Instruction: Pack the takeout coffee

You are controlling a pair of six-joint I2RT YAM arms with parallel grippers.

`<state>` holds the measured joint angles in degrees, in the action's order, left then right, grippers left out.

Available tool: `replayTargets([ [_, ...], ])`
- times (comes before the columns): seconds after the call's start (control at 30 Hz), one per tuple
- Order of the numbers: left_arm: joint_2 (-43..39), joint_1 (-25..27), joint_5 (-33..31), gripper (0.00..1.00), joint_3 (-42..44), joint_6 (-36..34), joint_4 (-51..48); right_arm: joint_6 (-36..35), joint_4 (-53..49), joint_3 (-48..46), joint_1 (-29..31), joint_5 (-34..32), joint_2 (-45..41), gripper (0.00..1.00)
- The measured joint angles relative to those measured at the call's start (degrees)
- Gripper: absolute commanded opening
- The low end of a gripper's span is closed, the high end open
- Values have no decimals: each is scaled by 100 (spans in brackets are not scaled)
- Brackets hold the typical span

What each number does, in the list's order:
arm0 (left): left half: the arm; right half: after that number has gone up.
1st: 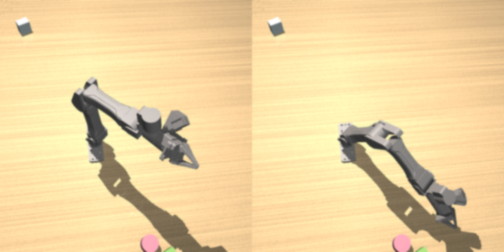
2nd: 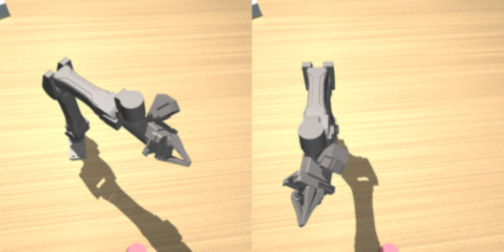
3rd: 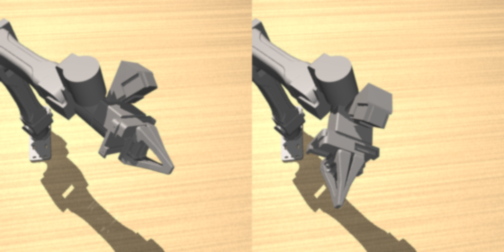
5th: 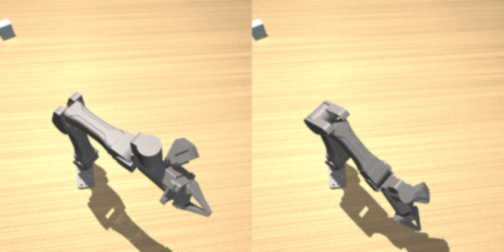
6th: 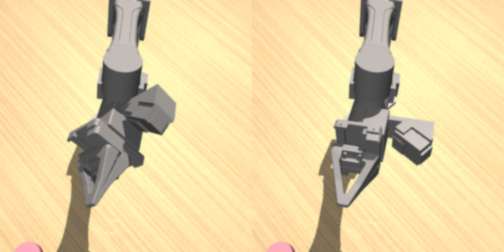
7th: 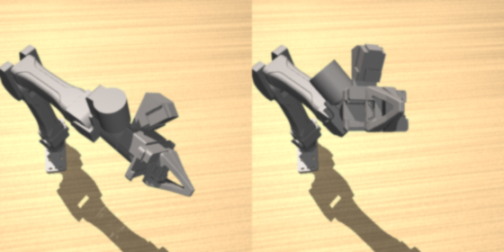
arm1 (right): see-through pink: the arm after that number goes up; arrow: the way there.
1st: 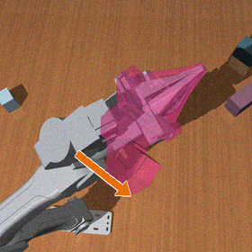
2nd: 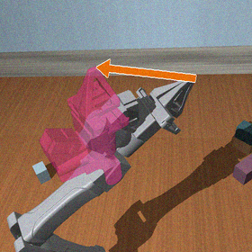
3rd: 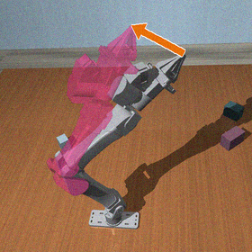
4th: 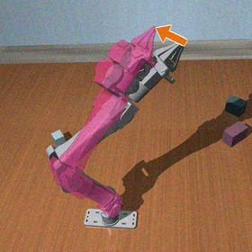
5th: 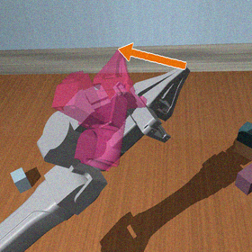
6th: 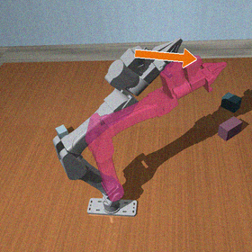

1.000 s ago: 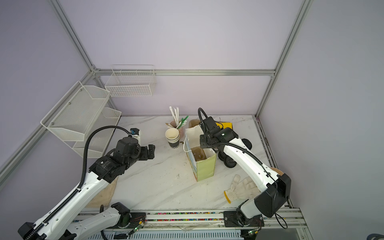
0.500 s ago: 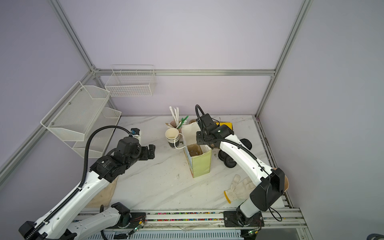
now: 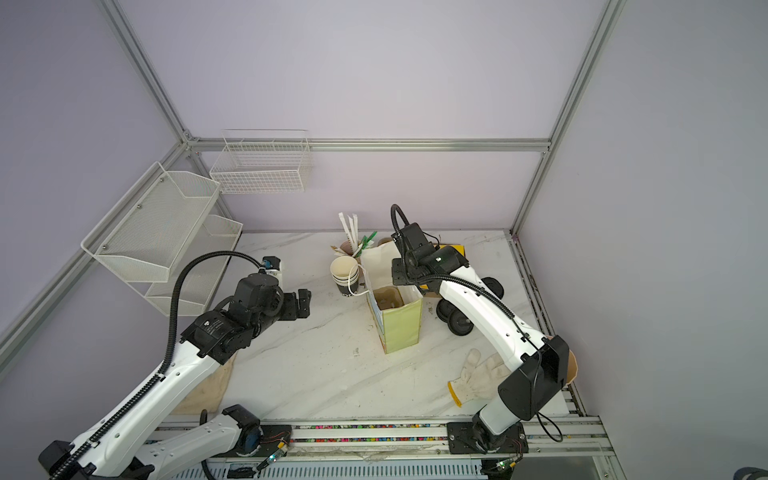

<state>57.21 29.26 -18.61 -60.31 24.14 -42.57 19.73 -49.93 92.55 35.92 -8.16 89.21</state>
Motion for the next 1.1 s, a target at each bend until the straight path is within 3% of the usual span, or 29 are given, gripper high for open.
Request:
replayTargets([
  [0.13,0,-2,0,100,0,2,0,-17,-111,50,0,0,-107,78],
  [0.33,0,-4,2,100,0,0,0,-7,-367,581,0,-20,-181,97],
  [0.67,0,-22,2,100,0,2,0,361,-1062,1827,-212,-415,-249,97],
  [1.1,-109,-31,39,100,0,9,0,1012,-2271,2284,-2581,-92,-85,97],
])
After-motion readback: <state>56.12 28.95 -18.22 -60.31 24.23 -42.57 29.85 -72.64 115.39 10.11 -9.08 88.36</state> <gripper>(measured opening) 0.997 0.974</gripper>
